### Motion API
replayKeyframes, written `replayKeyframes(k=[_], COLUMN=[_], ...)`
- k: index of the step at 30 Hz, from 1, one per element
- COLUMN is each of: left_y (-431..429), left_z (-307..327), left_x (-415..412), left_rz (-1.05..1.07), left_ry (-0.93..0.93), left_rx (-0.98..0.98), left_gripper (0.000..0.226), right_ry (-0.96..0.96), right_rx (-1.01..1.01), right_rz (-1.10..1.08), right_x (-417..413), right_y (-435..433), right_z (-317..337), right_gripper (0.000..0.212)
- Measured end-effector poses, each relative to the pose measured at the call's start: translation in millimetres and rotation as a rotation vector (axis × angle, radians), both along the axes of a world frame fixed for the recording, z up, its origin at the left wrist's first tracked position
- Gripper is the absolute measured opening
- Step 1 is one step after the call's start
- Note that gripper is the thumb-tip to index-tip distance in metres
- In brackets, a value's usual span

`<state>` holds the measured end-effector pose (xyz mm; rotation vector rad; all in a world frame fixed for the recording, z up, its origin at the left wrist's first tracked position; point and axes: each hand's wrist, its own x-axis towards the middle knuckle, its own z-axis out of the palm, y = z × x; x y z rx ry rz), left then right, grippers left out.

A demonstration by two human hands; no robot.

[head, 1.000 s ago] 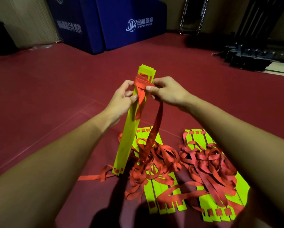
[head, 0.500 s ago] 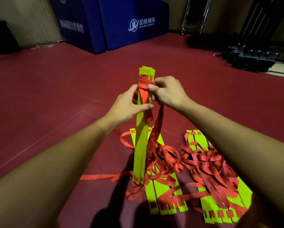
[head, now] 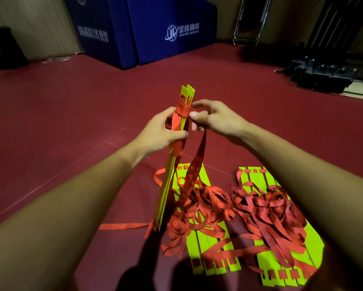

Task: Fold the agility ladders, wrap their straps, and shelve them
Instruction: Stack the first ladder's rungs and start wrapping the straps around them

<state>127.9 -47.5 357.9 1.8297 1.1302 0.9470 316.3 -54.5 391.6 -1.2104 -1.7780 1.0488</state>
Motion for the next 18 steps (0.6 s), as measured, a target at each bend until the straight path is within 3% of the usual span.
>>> replayKeyframes(k=[8, 14, 18], left_y=[-7.1, -3.0, -1.7], left_z=[8.7, 8.4, 8.3], left_x=[0.3, -1.2, -0.5], left_rz=[-0.104, -0.109, -0.113], left_ry=[-0.146, -0.169, -0.165], left_rx=[-0.163, -0.163, -0.163], left_gripper=[0.055, 0.056, 0.053], right_ry=[0.001, -0.011, 0.036], right_rx=[-0.083, -0.047, -0.071], right_rz=[0.008, -0.033, -0.121], right_x=[0.7, -2.0, -0.1], right_y=[1.8, 1.9, 6.5], right_z=[2.8, 2.7, -1.4], right_gripper=[0.021, 0.017, 0.026])
